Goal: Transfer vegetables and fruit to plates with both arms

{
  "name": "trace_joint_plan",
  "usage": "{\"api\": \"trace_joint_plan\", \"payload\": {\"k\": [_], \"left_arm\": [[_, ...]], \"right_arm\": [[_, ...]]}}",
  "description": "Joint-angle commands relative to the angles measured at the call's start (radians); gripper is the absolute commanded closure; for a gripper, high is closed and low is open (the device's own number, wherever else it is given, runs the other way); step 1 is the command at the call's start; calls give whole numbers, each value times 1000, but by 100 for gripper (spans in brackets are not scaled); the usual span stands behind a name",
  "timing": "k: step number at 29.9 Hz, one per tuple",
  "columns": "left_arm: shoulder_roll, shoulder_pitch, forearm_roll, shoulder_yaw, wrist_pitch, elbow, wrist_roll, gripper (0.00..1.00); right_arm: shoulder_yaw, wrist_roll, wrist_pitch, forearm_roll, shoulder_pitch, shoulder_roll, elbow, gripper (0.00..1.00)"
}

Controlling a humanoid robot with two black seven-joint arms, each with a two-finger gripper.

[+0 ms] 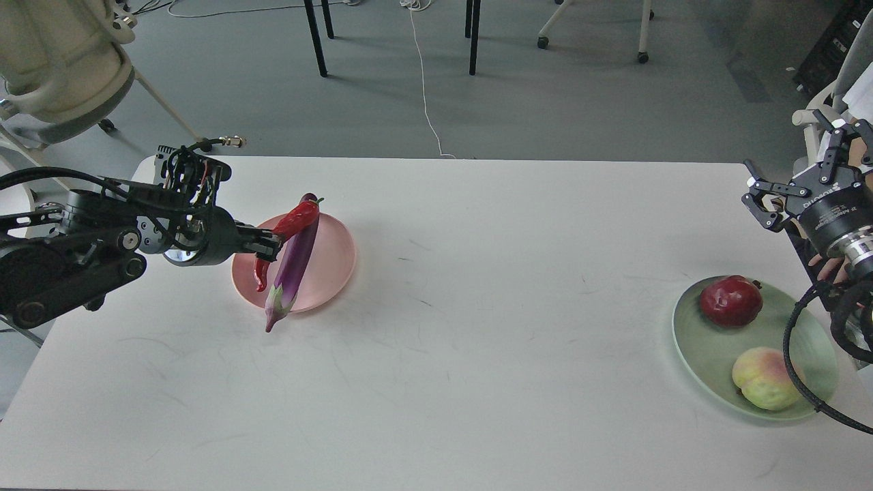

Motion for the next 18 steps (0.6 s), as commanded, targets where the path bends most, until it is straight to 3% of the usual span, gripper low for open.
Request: {"api": "trace_joint_plan", "payload": {"k": [1, 11, 18], "left_arm": [[4, 0, -14, 1, 2, 5, 1, 78], [-13, 33, -17, 0, 12, 116, -14, 74], [-21, 45, -65, 0, 13, 123, -10, 68]], "right_arm": [[-2, 0, 0, 0, 0, 1, 1, 2], [-2, 0, 0, 0, 0, 1, 1, 2], [-3, 0, 0, 0, -2, 1, 0, 2]]}}
